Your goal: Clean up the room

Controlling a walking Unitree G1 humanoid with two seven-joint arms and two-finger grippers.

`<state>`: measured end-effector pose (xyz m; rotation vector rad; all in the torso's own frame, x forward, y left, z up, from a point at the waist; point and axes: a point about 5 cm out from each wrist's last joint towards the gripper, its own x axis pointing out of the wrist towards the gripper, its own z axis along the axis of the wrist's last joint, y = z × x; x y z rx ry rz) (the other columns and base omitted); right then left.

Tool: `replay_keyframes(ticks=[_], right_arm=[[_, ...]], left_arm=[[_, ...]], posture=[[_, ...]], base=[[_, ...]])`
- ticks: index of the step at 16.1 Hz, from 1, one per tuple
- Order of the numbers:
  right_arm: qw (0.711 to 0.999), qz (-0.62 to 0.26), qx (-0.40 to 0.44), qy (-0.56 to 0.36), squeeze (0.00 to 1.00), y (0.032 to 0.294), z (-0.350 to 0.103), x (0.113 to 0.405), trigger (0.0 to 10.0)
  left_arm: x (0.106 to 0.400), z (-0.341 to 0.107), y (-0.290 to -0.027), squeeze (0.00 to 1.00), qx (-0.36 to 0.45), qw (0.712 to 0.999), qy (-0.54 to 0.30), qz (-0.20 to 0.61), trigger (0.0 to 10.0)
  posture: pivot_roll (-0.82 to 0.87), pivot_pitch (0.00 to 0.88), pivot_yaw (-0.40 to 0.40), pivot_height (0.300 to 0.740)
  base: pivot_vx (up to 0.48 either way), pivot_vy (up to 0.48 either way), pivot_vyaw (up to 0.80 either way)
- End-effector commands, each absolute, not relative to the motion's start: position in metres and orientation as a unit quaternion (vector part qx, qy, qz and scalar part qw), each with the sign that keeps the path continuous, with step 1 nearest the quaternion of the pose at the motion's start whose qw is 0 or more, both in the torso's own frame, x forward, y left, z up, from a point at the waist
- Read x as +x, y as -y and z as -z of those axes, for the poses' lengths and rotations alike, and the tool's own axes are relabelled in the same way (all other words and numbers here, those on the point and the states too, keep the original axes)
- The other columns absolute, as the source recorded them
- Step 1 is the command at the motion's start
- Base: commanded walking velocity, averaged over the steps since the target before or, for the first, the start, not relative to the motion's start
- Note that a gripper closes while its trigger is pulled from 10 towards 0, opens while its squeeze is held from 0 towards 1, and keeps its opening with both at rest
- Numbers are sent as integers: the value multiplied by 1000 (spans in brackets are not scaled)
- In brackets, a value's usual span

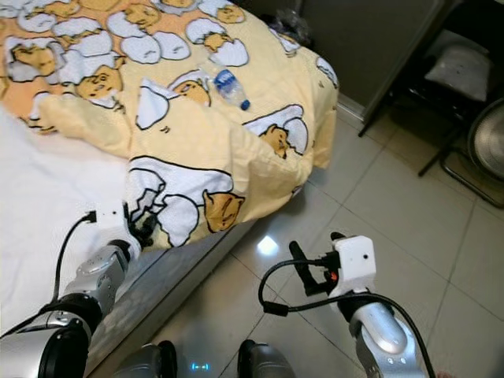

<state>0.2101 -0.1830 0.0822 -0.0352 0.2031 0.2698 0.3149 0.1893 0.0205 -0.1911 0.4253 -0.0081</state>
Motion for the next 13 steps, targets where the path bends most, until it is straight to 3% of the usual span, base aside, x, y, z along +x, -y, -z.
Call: replay_keyframes(ticks=[1,6,13], right_arm=[[986,-130,-17,-105,0,186,-79,211,10000],[987,-130,-15,-95,0,187,-77,222,10000],[986,-142,-13,-85,0,183,-77,231,10000]], left_arm=[[299,-1,-178,0,-89,962,-253,45,0],[292,-2,-180,0,-54,959,-233,152,0],[293,-14,-150,0,-34,932,-186,310,0]], posture=[[-203,99,-111,740],[-184,57,-98,740],[-171,39,-98,740]], base=[[0,0,0],[0,0,0],[0,0,0]])
